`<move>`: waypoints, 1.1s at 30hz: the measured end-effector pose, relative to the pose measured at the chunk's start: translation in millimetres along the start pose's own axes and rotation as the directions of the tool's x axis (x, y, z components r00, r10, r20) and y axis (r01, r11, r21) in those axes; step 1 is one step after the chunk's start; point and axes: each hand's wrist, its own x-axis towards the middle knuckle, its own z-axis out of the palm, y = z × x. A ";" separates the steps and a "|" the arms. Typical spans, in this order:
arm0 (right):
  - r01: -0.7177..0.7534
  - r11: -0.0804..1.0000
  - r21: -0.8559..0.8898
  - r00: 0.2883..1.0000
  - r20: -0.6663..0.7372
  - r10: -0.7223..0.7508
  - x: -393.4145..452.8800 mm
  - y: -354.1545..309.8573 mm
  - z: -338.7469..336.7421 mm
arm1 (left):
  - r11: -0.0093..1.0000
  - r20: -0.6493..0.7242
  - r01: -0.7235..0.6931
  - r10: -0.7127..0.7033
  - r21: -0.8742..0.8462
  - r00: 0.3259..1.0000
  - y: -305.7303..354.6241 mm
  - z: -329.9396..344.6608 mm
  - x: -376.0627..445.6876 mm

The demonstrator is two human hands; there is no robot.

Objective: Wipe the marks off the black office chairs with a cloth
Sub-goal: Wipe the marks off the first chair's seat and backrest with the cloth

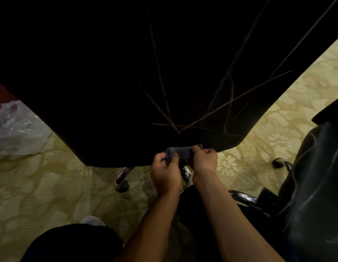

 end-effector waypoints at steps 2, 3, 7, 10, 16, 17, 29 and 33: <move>-0.035 0.999 -0.011 0.999 -0.006 0.035 5.5 4.1 0.2 | 0.999 -0.008 0.036 -0.036 0.026 0.999 -4.0 0.2 3.7; -0.051 0.999 -0.007 0.999 -0.003 0.051 7.1 5.3 0.5 | 0.998 -0.009 0.047 -0.047 0.033 0.999 -5.7 0.2 5.2; -0.079 0.996 0.032 0.997 0.017 0.079 9.1 5.8 -1.3 | 0.995 -0.015 0.065 -0.064 0.076 0.998 -9.8 1.3 10.3; -0.094 0.996 -0.010 0.995 0.019 0.094 9.7 4.5 -5.8 | 0.987 -0.007 0.137 -0.137 0.079 0.991 -12.5 3.2 12.2; -0.197 0.980 -0.019 0.980 -0.003 0.197 17.8 -0.4 -13.0 | 0.959 0.002 0.282 -0.282 0.013 0.959 -22.1 12.4 13.7; -0.208 0.978 -0.003 0.978 -0.008 0.208 17.1 -1.5 -13.5 | 0.956 0.000 0.294 -0.294 -0.011 0.956 -21.4 13.7 12.3; 0.207 0.949 0.238 0.978 -0.080 -0.193 5.0 -58.5 -31.2 | 0.978 0.139 -0.025 0.054 -0.205 0.989 35.6 49.7 -31.0; 0.171 0.972 0.159 0.983 -0.097 -0.156 22.2 -52.2 -33.7 | 0.991 0.135 0.057 -0.040 -0.123 0.990 17.5 56.9 -24.5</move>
